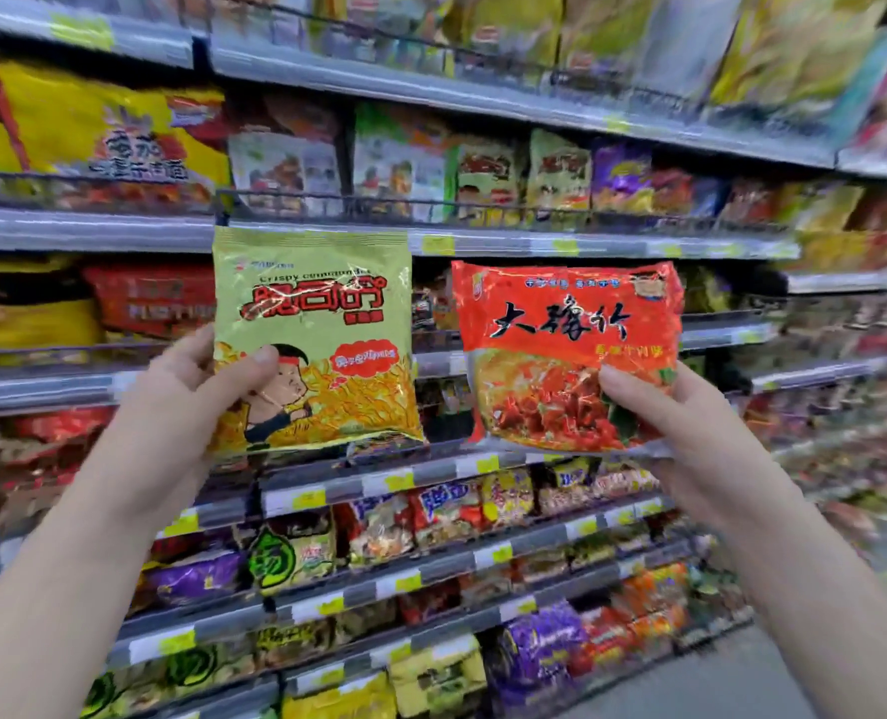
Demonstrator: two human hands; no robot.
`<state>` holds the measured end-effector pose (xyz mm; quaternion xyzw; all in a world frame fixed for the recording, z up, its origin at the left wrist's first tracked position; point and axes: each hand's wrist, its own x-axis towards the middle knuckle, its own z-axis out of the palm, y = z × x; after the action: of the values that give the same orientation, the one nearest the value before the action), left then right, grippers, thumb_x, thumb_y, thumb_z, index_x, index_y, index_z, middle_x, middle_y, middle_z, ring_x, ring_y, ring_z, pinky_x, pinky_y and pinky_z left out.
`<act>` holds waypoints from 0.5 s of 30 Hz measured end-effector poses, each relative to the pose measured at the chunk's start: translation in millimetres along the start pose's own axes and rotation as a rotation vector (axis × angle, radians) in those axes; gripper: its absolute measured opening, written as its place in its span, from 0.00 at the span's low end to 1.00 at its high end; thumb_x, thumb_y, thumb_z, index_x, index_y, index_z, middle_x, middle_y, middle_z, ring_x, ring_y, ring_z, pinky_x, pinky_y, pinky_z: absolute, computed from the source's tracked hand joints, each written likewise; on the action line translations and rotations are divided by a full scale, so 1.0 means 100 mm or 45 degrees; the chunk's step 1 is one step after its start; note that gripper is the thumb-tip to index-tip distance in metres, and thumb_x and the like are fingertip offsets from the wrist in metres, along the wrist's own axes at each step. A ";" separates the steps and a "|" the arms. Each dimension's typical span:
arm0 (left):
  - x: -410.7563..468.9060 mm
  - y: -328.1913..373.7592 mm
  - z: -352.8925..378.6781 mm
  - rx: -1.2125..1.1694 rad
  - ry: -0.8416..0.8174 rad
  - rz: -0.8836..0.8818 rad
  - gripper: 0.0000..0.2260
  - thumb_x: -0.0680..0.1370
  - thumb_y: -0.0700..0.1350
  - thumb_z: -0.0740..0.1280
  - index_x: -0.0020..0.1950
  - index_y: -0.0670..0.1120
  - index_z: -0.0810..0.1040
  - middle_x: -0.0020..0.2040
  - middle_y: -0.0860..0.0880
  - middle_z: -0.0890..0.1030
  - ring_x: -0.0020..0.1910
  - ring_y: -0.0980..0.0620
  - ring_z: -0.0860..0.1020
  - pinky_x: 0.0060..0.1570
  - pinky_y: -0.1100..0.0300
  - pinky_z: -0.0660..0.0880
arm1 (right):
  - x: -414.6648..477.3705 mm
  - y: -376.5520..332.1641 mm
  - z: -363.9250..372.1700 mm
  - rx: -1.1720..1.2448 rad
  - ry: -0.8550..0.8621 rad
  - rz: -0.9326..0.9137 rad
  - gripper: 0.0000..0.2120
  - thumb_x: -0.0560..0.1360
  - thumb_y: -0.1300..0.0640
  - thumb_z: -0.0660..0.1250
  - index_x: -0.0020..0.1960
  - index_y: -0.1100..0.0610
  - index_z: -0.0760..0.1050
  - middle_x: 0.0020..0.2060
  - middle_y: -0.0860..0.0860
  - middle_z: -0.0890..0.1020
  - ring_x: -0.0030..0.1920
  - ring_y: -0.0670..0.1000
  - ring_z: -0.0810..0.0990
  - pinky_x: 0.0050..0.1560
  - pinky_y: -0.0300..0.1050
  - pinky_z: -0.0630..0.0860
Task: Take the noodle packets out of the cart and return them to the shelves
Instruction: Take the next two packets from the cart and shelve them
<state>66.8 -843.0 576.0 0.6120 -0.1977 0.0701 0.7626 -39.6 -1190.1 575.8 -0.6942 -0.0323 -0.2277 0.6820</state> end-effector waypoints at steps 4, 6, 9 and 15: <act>0.28 -0.05 0.72 -0.028 -0.120 0.040 0.26 0.59 0.54 0.76 0.56 0.50 0.82 0.46 0.51 0.88 0.40 0.57 0.86 0.36 0.66 0.80 | 0.06 -0.15 -0.63 0.025 0.104 -0.009 0.30 0.67 0.48 0.75 0.68 0.54 0.77 0.59 0.51 0.87 0.60 0.54 0.85 0.56 0.51 0.83; 0.44 -0.11 0.98 -0.024 -0.174 0.051 0.29 0.59 0.55 0.78 0.58 0.48 0.81 0.48 0.50 0.88 0.42 0.55 0.86 0.38 0.65 0.81 | 0.13 -0.22 -0.85 0.006 0.130 -0.017 0.27 0.68 0.49 0.75 0.66 0.53 0.78 0.57 0.50 0.87 0.58 0.53 0.86 0.57 0.53 0.81; 0.70 -0.18 1.32 -0.036 -0.245 0.053 0.28 0.62 0.54 0.77 0.61 0.47 0.81 0.54 0.46 0.87 0.49 0.50 0.87 0.46 0.59 0.84 | 0.28 -0.30 -1.12 0.027 0.166 -0.051 0.21 0.71 0.53 0.72 0.64 0.53 0.79 0.53 0.49 0.88 0.51 0.47 0.88 0.43 0.39 0.82; 1.33 -0.44 1.91 -0.109 -0.271 0.074 0.28 0.68 0.49 0.74 0.67 0.43 0.77 0.53 0.45 0.87 0.45 0.52 0.87 0.43 0.62 0.83 | 0.88 -0.21 -1.62 0.056 0.232 -0.090 0.18 0.74 0.55 0.70 0.63 0.54 0.78 0.51 0.48 0.89 0.47 0.45 0.88 0.40 0.37 0.82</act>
<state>162.4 -1055.5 620.7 0.5769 -0.2978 0.0182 0.7604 -12.4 -1368.2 621.4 -0.6538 0.0004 -0.3129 0.6889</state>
